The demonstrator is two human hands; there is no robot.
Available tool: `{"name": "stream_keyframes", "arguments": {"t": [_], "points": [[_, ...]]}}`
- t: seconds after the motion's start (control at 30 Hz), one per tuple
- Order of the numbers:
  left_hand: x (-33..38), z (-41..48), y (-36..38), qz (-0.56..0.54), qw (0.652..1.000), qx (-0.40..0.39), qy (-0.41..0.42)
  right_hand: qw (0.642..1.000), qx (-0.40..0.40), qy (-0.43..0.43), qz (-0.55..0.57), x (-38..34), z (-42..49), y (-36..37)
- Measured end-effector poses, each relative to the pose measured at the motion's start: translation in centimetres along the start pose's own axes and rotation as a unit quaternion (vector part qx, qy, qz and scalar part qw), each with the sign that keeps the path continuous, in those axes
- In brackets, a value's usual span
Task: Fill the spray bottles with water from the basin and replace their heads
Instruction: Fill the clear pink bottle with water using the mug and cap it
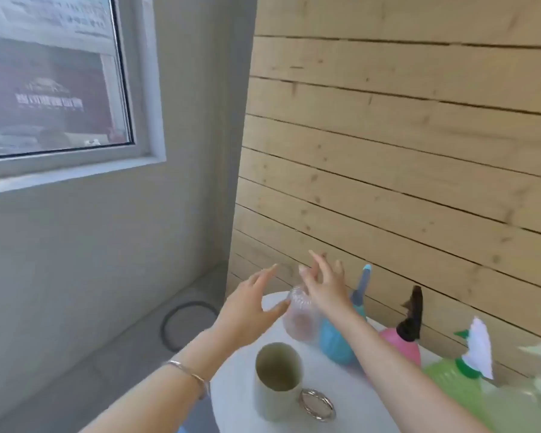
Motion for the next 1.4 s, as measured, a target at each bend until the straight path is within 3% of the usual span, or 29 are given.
{"name": "stream_keyframes", "arguments": {"t": [0.1, 0.33, 0.53, 0.73, 0.93, 1.07, 1.17, 1.27, 1.33, 1.4], "points": [[-0.7, 1.2, 1.4, 0.048, 0.998, 0.003, 0.046, 0.999, -0.006, 0.004, -0.039, 1.8, 1.4, 1.1], [-3.5, 2.8, 3.6, 0.009, 0.999, 0.02, 0.024, 0.999, -0.043, -0.032, 0.005, 4.0, 3.0, 3.3], [-4.9, 2.7, 4.5, -0.096, 0.994, 0.046, -0.014, 0.992, 0.057, -0.103, -0.052, 4.6, 3.3, 2.3], [-2.4, 2.1, 1.9, -0.135, 0.986, 0.09, 0.029, 0.957, 0.12, -0.26, 0.04, -2.7, -1.0, -1.3], [2.1, -3.0, -3.4, -0.159, 0.972, 0.155, 0.073, 0.922, 0.048, -0.351, 0.157, -11.9, -10.2, -4.0], [4.7, -9.2, -5.9, -0.171, 0.961, 0.196, 0.09, 0.925, 0.018, -0.261, 0.275, -11.8, -14.8, -5.1], [6.4, -13.6, -6.6, -0.185, 0.958, 0.198, 0.092, 0.944, 0.006, -0.181, 0.277, -11.2, -17.7, -5.3], [7.5, -16.6, -6.8, -0.226, 0.954, 0.181, 0.078, 0.944, -0.039, -0.174, 0.277, -11.5, -20.0, -5.2], [7.8, -17.5, -6.5, -0.259, 0.953, 0.144, 0.067, 0.939, -0.075, -0.166, 0.291, -11.7, -21.1, -5.3], [8.3, -18.1, -5.4, -0.336, 0.938, 0.047, 0.069, 0.93, -0.125, -0.144, 0.315, -11.9, -21.8, -5.2]]}}
Point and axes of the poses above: each hand's wrist, its own z-axis towards the middle knuckle, its own y-axis out of the palm, x = y × z, the point moved 10 cm from there along z, towards the middle knuckle, and after that the axes turned 3 degrees about y, right-handed, at the moved point
